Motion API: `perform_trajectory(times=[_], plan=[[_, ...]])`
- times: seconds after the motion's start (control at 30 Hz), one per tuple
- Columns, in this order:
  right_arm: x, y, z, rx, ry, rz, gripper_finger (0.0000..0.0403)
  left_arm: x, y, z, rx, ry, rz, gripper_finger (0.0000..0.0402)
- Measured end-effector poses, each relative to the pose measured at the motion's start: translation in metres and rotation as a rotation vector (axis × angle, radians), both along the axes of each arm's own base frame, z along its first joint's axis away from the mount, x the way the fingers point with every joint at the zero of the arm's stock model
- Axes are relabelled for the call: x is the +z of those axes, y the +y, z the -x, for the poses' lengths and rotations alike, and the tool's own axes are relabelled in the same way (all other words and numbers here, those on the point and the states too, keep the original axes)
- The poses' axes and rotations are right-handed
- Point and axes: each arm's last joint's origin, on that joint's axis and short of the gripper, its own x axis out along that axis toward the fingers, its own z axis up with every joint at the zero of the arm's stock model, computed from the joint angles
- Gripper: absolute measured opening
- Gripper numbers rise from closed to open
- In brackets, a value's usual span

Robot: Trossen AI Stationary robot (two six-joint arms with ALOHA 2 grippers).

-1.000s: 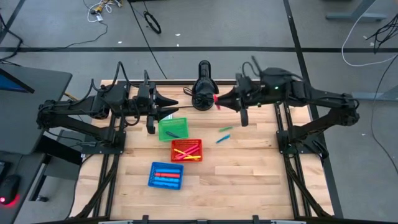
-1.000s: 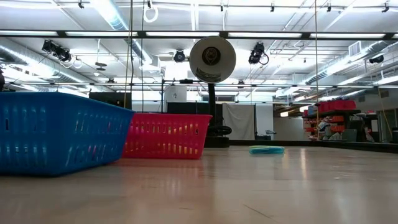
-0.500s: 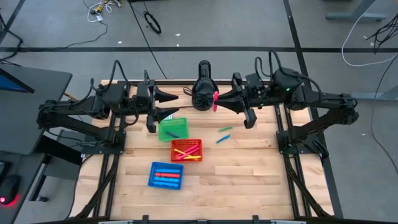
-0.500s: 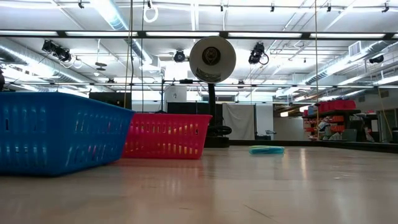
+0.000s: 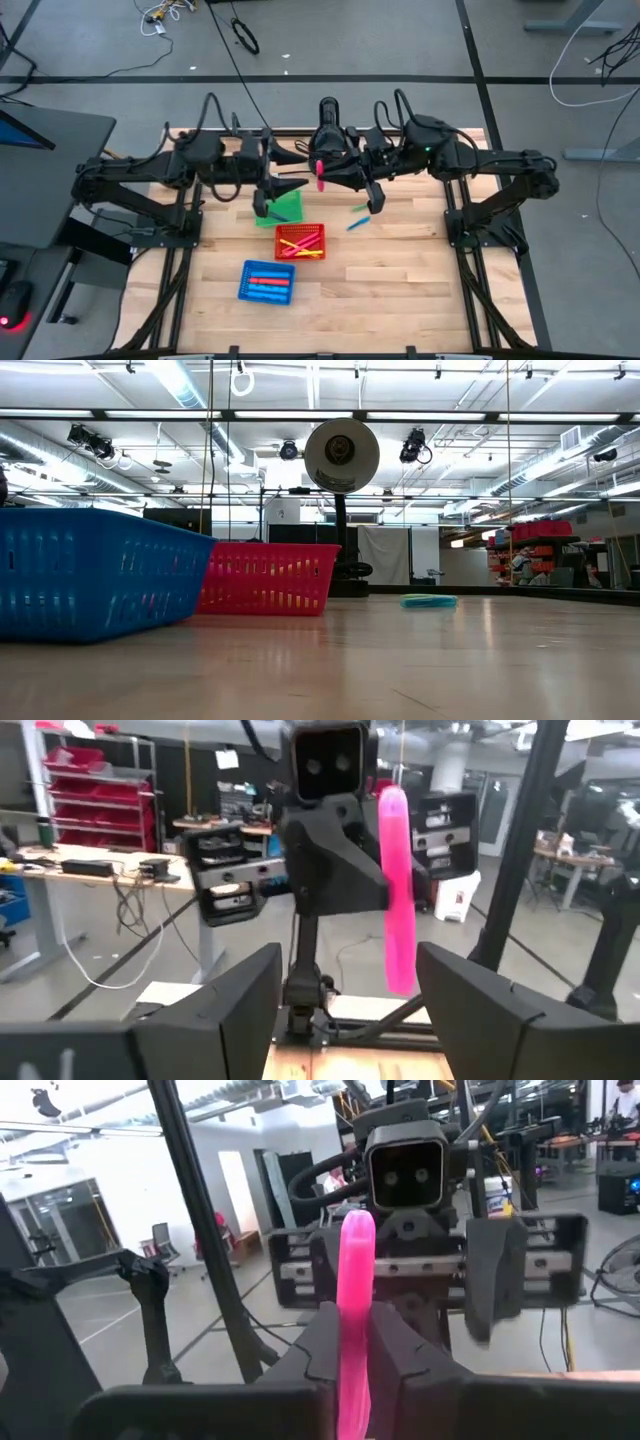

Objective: Pick & Place Markers
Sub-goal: Put the pink pen into the green bin

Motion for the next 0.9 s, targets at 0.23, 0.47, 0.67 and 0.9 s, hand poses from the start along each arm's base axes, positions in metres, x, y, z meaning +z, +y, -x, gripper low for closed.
perform_trajectory(times=[0.23, 0.47, 0.67, 0.9], plan=[[0.001, 0.0, -0.001, -0.005, -0.015, 0.044, 0.0018, 0.002, -0.003, -0.019, -0.068, 0.033, 0.018, 0.0236], [0.0, 0.0, -0.001, -0.005, -0.009, 0.047, 0.0018, 0.0, -0.008, -0.032, -0.095, 0.041, 0.018, 0.0236], [0.001, 0.0, -0.002, -0.005, -0.014, 0.047, 0.0018, -0.004, -0.009, -0.037, -0.14, 0.055, 0.018, 0.0235], [0.001, 0.0, -0.002, -0.006, -0.017, 0.057, 0.0018, 0.001, -0.008, -0.036, -0.126, 0.003, 0.016, 0.0177]])
